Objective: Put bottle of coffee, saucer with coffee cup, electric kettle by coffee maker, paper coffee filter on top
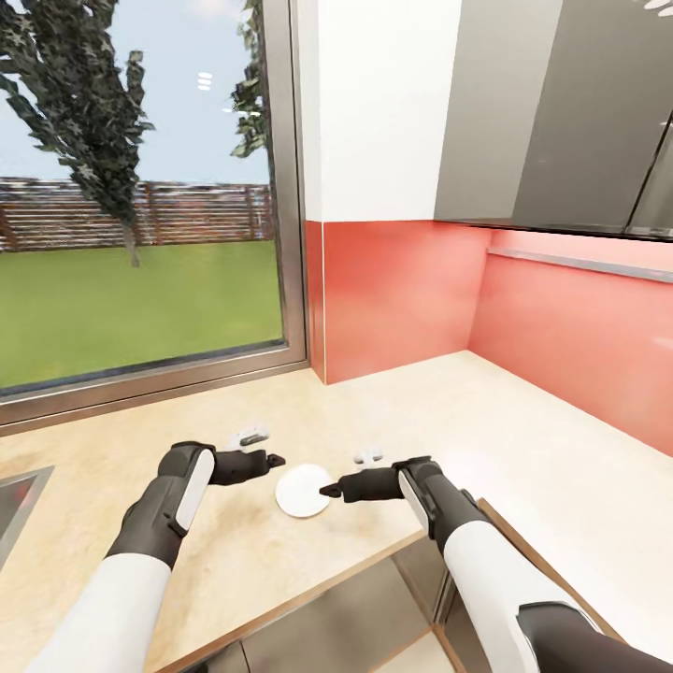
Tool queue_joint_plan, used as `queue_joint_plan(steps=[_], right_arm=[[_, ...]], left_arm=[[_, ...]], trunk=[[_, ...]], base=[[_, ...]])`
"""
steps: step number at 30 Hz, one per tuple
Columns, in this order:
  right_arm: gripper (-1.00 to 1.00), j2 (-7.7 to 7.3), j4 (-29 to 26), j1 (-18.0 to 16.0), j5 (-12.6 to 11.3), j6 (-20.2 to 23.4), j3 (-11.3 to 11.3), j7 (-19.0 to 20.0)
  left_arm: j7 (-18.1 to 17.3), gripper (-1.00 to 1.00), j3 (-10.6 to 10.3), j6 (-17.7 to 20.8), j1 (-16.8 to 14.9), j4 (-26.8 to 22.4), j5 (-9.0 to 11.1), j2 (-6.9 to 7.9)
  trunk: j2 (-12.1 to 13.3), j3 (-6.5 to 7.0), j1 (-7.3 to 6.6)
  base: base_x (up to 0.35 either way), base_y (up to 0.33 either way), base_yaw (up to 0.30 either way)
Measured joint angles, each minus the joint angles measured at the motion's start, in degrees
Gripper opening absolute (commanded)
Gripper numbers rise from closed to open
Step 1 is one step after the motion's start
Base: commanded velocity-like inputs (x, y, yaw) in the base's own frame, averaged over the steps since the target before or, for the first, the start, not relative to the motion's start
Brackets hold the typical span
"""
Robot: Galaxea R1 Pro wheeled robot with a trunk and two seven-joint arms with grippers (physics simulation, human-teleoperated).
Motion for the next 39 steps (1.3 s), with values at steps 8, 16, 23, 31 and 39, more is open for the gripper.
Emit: queue_joint_plan(steps=[8, 16, 23, 31, 39], right_arm=[[1.0, 0.0, 1.4, 0.0, 0.0, -1.7, 0.0, 0.6], [1.0, -0.02, 3.9, 0.0, 0.0, -3.7, -1.4, 0.8], [1.0, -0.04, 5.7, 0.0, -0.1, -5.5, -3.2, 0.8], [1.0, -0.06, 6.8, 0.0, 0.0, -6.5, -5.5, 6.9], [1.0, -0.05, 7.9, 0.0, 0.0, -6.6, -6.4, 7.5]], left_arm=[[-0.9, 1.0, 0.0, -0.2, 1.2, 0.2, -0.1, -0.07], [-0.9, 1.0, -0.1, -0.3, 2.1, 0.2, -0.1, -0.21], [-0.9, 1.0, -0.1, -0.4, 2.2, 0.2, -0.1, -0.23], [-1.1, 1.0, 0.0, -0.3, 2.9, 0.2, 0.0, -0.23], [-1.1, 1.0, -0.1, -0.2, 3.5, 0.2, 0.0, -0.33]], trunk=[[0.0, 0.0, 0.0], [0.0, 0.0, -0.02], [0.0, 0.0, 0.0], [0.0, 0.0, 0.0], [0.0, 0.0, 0.0]], base=[[0.0, 0.0, 0.0], [0.105, 0.0, 0.0], [0.113, 0.0, 0.0], [0.003, 0.0, 0.0], [0.0, 0.0, 0.0]])
